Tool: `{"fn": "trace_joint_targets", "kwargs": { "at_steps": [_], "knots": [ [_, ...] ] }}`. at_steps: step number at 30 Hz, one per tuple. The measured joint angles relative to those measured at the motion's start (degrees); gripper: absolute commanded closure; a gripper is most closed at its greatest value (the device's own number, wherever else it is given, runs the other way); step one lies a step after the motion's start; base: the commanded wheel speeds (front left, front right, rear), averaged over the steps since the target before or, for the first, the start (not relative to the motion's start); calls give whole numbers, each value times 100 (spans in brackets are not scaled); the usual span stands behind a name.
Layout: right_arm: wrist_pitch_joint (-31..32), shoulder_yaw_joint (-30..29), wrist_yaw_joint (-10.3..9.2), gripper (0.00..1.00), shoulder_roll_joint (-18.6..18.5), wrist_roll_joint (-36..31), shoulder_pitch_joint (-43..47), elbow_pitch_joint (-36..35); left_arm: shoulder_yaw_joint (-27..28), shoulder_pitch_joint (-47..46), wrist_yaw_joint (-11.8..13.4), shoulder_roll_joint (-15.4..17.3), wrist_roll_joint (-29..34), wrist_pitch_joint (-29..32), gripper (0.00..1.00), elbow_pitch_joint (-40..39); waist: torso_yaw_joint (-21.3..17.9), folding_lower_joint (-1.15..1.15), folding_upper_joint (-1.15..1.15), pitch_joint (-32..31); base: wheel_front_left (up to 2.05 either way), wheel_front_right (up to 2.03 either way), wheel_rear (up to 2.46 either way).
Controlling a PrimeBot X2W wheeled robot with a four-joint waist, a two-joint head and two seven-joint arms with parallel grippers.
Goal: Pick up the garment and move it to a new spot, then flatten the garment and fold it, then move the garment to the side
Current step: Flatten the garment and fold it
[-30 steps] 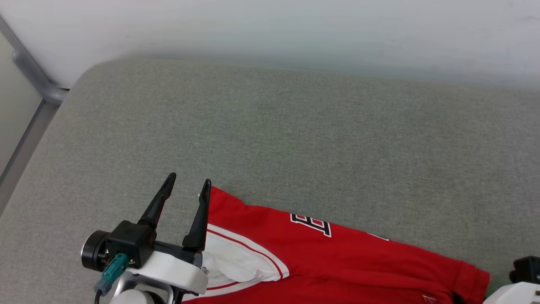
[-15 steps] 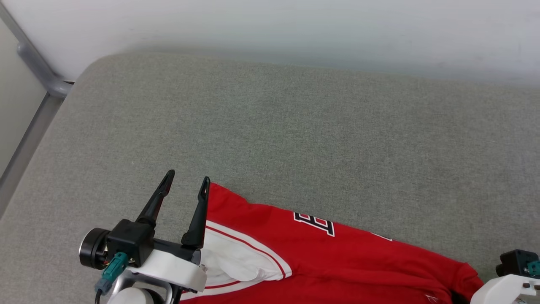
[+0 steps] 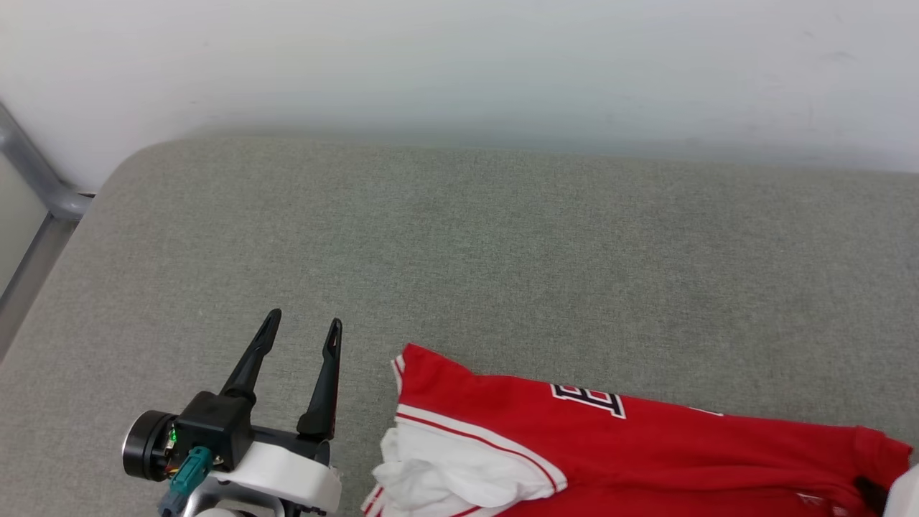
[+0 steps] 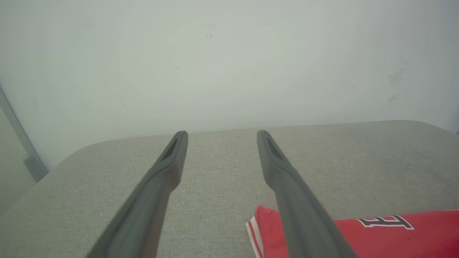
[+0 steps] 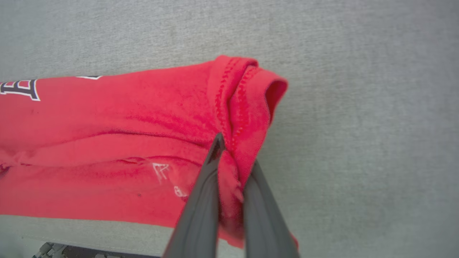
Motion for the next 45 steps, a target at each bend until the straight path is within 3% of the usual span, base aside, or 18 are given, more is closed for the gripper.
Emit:
{"fn": "trace_joint_targets", "kwargs": {
  "at_steps": [5,9,15,19,24,32,37,43,44,45],
  "knots": [
    [159,-656,0,100,-121,-102,-19,27,-31,62,16,-5,-8,1,0,13,-61,0,0,-92,0,0,0],
    [506,-902,-1,100,-13,-24,-23,-12,-47,121,25,-12,-44,8,0,31,-89,0,0,-190,0,0,0],
    [1672,-1024,-1,100,672,1336,-159,-88,-84,191,40,-15,-113,55,0,35,-84,0,0,-307,0,0,0],
    [2262,-1025,-1,100,767,2646,-226,22,-110,194,24,-15,-145,78,0,41,-20,0,0,-315,0,0,0],
    [2174,-292,-1,100,781,4451,-254,628,-154,187,10,-14,-157,137,0,49,110,0,0,-311,0,0,0],
    [1232,1386,-1,100,784,5682,-624,994,-222,-77,-96,-33,-160,187,0,67,384,0,-1,-136,0,0,0],
    [651,2315,-1,100,787,5906,-1037,1169,-266,-284,-172,-89,-156,149,0,135,558,0,0,86,0,0,0],
    [4,2888,-2,100,790,5282,-1469,1624,-261,-463,-237,-202,-151,79,0,240,718,0,0,387,0,0,0],
    [-91,3109,-2,0,792,5208,-1626,1812,-241,-538,-288,-244,-149,48,0,312,752,0,0,526,0,0,0],
    [-201,3251,-2,0,793,5278,-1744,1874,-221,-591,-328,-272,-136,37,0,381,761,0,0,620,0,0,0]
  ]
}}
